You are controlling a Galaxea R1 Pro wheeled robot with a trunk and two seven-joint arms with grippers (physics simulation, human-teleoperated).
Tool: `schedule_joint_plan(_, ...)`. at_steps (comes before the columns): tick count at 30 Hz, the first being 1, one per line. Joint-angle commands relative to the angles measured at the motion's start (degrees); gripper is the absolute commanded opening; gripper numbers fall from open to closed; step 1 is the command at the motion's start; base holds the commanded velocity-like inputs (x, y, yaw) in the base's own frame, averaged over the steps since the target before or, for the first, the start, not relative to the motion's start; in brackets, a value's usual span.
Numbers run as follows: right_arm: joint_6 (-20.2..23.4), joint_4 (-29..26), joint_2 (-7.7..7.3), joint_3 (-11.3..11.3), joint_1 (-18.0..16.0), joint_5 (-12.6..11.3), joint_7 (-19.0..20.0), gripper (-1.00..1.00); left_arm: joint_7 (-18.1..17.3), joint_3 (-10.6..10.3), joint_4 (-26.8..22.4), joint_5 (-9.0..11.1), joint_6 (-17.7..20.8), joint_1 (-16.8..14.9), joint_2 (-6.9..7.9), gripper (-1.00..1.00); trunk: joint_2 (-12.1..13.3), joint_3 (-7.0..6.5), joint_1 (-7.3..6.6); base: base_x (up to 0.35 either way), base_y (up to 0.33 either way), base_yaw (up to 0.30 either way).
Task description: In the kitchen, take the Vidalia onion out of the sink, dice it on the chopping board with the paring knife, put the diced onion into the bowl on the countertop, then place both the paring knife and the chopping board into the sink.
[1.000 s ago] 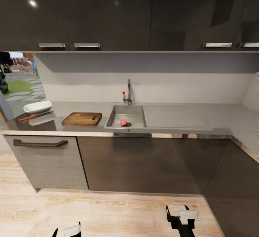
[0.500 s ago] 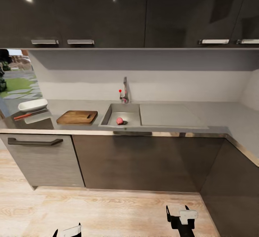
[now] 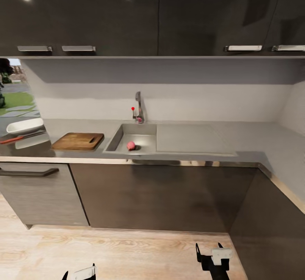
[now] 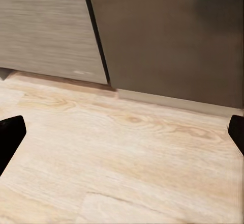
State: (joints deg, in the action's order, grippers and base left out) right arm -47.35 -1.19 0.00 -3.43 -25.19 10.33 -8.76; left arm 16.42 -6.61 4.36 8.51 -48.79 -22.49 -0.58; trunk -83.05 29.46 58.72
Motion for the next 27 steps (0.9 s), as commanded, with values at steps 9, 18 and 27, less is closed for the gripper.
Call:
schedule_joint_plan(9, -0.1, 0.0, 0.00, -0.3, 0.0, 0.6, -0.3, 1.00, 0.0, -0.5, 0.2, 0.5, -0.3, -0.1, -0.03, 1.00, 0.0, 0.06, 0.01, 0.075, -0.107, -0.041)
schedule_joint_plan(18, 0.0, 0.0, 0.09, -0.3, 0.0, 0.6, -0.3, 1.00, 0.0, -0.4, 0.1, 0.5, 3.8, -0.1, 0.10, 1.00, 0.0, 0.06, 0.01, 0.003, -0.005, -0.010)
schedule_joint_plan(27, 0.0, 0.0, 0.09, -0.4, 0.0, 0.6, -0.3, 1.00, -0.6, -0.5, 0.1, 0.5, 8.6, -0.1, -0.03, 1.00, 0.0, 0.06, 0.01, -0.111, 0.000, 0.000)
